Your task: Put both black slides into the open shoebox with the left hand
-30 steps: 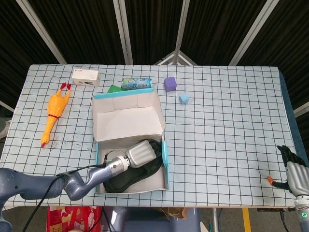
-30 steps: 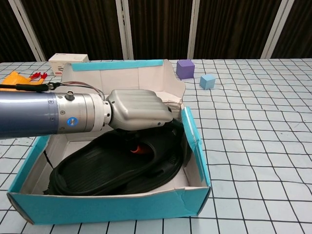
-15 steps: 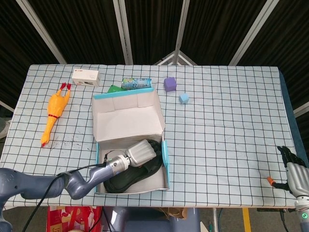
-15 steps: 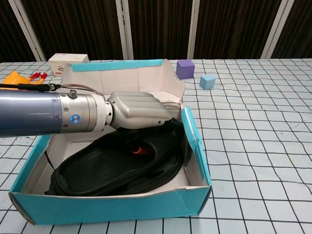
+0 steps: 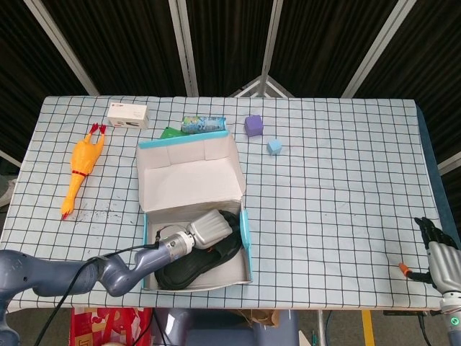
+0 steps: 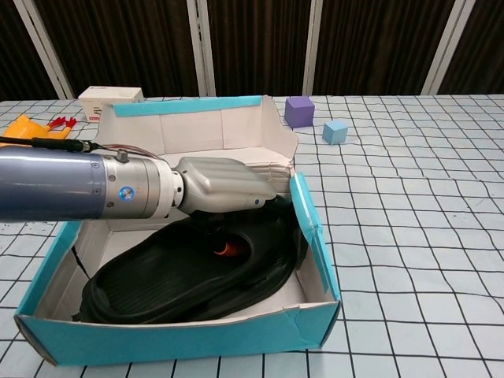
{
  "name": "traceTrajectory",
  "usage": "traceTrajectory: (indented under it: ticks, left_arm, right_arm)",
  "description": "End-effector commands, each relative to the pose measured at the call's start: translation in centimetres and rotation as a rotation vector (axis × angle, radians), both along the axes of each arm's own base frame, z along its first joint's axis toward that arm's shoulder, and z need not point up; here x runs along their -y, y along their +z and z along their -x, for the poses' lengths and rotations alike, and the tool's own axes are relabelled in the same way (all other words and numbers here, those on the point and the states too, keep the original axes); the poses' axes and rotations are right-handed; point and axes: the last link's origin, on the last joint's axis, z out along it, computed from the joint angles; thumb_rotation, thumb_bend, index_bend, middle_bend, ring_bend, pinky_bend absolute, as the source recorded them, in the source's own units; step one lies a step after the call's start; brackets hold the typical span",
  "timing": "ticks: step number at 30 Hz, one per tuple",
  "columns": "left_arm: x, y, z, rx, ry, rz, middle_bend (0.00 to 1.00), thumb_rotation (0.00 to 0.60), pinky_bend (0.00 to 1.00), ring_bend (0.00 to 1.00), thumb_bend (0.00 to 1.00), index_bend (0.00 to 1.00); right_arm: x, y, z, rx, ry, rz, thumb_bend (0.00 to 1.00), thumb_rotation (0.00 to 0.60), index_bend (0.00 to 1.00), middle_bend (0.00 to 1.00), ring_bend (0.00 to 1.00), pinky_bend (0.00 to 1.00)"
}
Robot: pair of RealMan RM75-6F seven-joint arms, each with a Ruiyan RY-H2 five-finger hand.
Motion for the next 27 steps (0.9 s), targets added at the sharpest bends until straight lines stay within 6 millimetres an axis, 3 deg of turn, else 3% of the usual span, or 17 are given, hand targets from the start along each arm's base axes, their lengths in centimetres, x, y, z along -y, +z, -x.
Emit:
traceTrajectory:
  ticks: [1,7,11,14,19,27]
  left_arm:
    - [0.1,-0.1,0.0,-0.009,0.018,0.015,0.36,0.6,0.58,0.25,0.41,0.19]
    - [0.0,0.3,-0.6,0.005,0.011,0.007,0.36,0.6,0.57,0.25,0.4,0.18]
    - [0.0,0.5,-0.4,-0.023,-0.006,0.005,0.3,0.6,0.54,0.21,0.3,0.16]
    - [0.1,0.7,-0.2,-0.042,-0.003,0.01,0.23,0.6,0.45,0.13,0.23,0.11]
    - [-0.2,1.1,-0.4,-0.058,-0.006,-0.004,0.15,0.6,0.43,0.08,0.19,0.06]
    - [-0.3,1.6,-0.6,-0.079,-0.014,-0.026,0.12,0.6,0.37,0.06,0.15,0.04]
  right_arm:
    - [0.0,0.0,0.0,0.0,0.0,-0.001,0.25,0.6,0.0,0.02,0.1,0.13]
    - [-0.2,0.0,0.0,0.003,-0.003,-0.004,0.24,0.6,0.0,0.02,0.1,0.13]
    - [-0.2,0.0,0.0,0.003,0.0,-0.004,0.25,0.6,0.0,0.02,0.1,0.13]
    - [-0.2,0.0,0.0,0.002,0.0,-0.003,0.24,0.6,0.0,0.02,0.1,0.13]
    - [-0.2,0.0,0.0,0.002,0.0,-0.003,0.25,0.6,0.0,0.02,0.1,0.13]
    - [-0.1,0.0,0.0,0.002,0.002,-0.002,0.24,0.6,0.0,0.02,0.1,0.13]
